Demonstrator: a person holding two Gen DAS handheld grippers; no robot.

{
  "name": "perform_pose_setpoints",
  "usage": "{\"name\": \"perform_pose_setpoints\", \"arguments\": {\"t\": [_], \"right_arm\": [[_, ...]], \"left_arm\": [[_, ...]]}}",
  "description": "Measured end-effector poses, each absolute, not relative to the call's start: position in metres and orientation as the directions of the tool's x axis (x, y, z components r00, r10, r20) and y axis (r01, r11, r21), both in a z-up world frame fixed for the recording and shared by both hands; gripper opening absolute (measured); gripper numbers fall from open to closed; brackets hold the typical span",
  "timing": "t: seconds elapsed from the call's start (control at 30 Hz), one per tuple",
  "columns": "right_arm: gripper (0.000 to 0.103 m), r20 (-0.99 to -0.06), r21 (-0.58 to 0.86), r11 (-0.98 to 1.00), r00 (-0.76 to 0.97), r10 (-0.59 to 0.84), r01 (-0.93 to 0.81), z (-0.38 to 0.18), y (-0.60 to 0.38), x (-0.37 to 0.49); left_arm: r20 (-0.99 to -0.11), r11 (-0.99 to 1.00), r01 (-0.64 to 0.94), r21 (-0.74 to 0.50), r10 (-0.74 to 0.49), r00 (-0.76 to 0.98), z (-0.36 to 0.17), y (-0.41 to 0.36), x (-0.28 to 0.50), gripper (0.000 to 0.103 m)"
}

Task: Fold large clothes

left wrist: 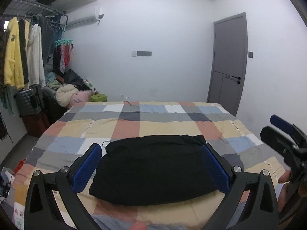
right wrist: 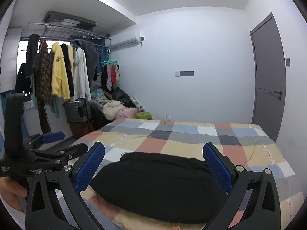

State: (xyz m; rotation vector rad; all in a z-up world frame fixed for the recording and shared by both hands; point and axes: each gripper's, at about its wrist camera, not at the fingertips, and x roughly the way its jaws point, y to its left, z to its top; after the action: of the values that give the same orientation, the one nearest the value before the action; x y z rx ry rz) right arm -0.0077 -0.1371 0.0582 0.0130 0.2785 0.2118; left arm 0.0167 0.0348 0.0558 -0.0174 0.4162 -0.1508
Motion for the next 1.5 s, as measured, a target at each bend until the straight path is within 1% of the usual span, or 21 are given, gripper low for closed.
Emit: {"name": "perform_pose_setpoints", "arguments": {"t": [0.13,0.27,0.47,0.57,1.0,1.1,1.2,1.37,1.5], "right_arm": [[0.103,-0.310,0.046,0.982,0.932,0.189,-0.184,0.041,-0.136,-0.014],[0.103,-0.350,0.086,0.981,0.917,0.193,-0.174,0.022,-0.140,-0.014],[0.103,-0.387,0.105,0.986,0.908,0.164,-0.133,0.004,-0.146,-0.016],[0.103,-0.395,0.099,0.989,0.907,0.144,-0.114,-0.002,-0.148,-0.018],[0.103,-0.435,0.101,0.992,0.894,0.108,-0.070,-0.021,-0.155,-0.014],[0.103,-0.440,0.095,0.993,0.892,0.106,-0.072,-0.022,-0.153,-0.015],[0.103,-0.438,0.072,0.995,0.895,0.090,-0.064,-0.019,-0.151,-0.019],[0.103,-0.422,0.080,0.995,0.903,0.085,-0.056,-0.014,-0.153,-0.023],[0.103,-0.426,0.080,0.996,0.902,0.075,-0.045,-0.015,-0.156,-0.021]], "left_arm": [[-0.409,0.988,0.143,-0.061,-0.155,0.899,0.042,0.032,0.009,0.103],[-0.455,0.984,0.166,-0.064,-0.177,0.873,0.021,0.027,0.015,0.103],[-0.486,0.987,0.136,-0.080,-0.158,0.860,0.003,0.031,0.024,0.103],[-0.497,0.988,0.126,-0.094,-0.156,0.854,-0.004,0.035,0.028,0.103],[-0.528,0.994,0.085,-0.070,-0.109,0.842,-0.020,0.036,0.037,0.103],[-0.533,0.992,0.097,-0.084,-0.126,0.836,-0.021,0.036,0.038,0.103],[-0.527,0.992,0.095,-0.082,-0.124,0.841,-0.019,0.036,0.036,0.103],[-0.532,0.991,0.093,-0.099,-0.131,0.836,-0.020,0.039,0.036,0.103],[-0.541,0.994,0.079,-0.080,-0.110,0.834,-0.020,0.039,0.037,0.103]]}}
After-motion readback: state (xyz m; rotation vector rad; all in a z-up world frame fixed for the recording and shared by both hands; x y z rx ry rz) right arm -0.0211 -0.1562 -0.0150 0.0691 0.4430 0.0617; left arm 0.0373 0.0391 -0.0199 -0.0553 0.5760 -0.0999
